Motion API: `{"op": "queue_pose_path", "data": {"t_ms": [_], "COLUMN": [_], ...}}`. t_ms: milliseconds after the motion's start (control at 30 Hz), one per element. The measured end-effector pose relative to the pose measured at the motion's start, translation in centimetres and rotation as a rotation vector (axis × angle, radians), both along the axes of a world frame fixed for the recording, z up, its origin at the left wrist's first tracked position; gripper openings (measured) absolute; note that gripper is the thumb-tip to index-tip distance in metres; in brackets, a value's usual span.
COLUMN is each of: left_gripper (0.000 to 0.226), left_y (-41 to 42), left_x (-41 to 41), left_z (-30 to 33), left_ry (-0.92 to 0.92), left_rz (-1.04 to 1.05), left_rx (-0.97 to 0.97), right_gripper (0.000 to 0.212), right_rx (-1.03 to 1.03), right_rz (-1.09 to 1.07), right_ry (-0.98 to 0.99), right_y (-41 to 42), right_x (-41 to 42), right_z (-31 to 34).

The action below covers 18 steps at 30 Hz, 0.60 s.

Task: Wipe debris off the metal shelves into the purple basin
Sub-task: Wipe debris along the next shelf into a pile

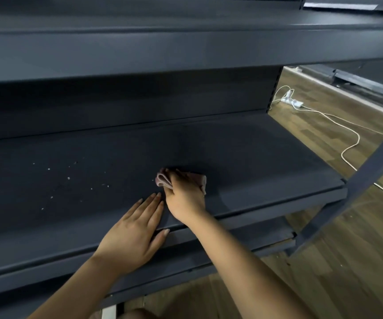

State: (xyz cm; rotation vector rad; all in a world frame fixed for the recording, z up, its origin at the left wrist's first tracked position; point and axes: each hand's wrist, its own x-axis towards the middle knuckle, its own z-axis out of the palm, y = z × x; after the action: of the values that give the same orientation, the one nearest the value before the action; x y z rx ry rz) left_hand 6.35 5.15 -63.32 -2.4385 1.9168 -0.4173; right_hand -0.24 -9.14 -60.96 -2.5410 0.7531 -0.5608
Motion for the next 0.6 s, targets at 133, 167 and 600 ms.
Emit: {"op": "queue_pose_path", "data": {"t_ms": [133,167,600], "left_gripper": [0.071,0.071,0.077], "left_y": [0.1,0.1,-9.5], "left_x": [0.2,0.1,-5.8], "left_z": [-0.1,-0.1,1.9], "left_ry": [0.005,0.001,0.066], "left_rz": [0.010,0.013,-0.130], "left_rx": [0.015,0.016,-0.058], "right_gripper": [0.034,0.035,0.032], "right_rx": [0.027,0.038,-0.102], "right_rz": [0.052,0.061,-0.538], "right_ry": [-0.033,-0.036,0.011], "right_y": [-0.2,-0.4,-14.2], "right_x": [-0.3,-0.7,-16.5], "right_z": [0.3,0.6,5.2]}}
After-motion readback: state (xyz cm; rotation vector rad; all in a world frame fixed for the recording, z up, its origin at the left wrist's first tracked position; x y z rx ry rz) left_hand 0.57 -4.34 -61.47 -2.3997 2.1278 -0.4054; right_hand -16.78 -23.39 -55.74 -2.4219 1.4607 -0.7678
